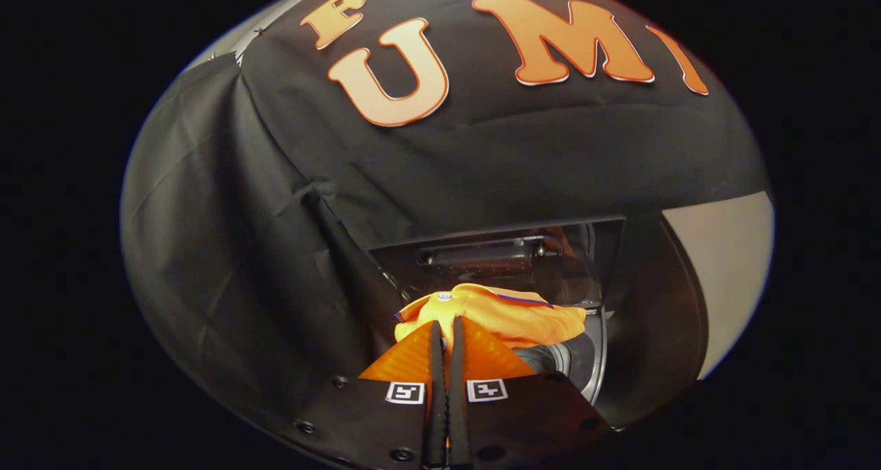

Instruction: Put the clothes into the washing machine and then close the washing machine lid.

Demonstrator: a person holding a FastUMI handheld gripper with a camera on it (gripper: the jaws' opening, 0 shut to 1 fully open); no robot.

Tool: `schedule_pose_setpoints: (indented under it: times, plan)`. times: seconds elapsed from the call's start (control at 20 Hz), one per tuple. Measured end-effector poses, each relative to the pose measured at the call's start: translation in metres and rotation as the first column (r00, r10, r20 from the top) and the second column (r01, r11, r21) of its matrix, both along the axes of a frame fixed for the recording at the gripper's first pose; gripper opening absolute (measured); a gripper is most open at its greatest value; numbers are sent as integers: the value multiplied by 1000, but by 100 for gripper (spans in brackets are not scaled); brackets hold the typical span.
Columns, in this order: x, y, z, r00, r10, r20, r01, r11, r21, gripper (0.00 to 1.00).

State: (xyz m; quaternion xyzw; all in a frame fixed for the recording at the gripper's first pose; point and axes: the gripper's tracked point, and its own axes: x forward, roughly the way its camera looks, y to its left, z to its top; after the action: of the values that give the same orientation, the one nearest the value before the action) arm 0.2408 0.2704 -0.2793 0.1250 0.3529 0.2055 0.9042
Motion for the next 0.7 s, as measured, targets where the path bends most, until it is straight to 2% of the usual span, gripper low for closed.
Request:
schedule_pose_setpoints:
  times: [0.3, 0.7]
  plan:
    - [9, 10, -76, 996, -16, -86, 14, 999, -29, 9]
    - [17, 16, -165, 989, -38, -141, 26, 996, -84, 9]
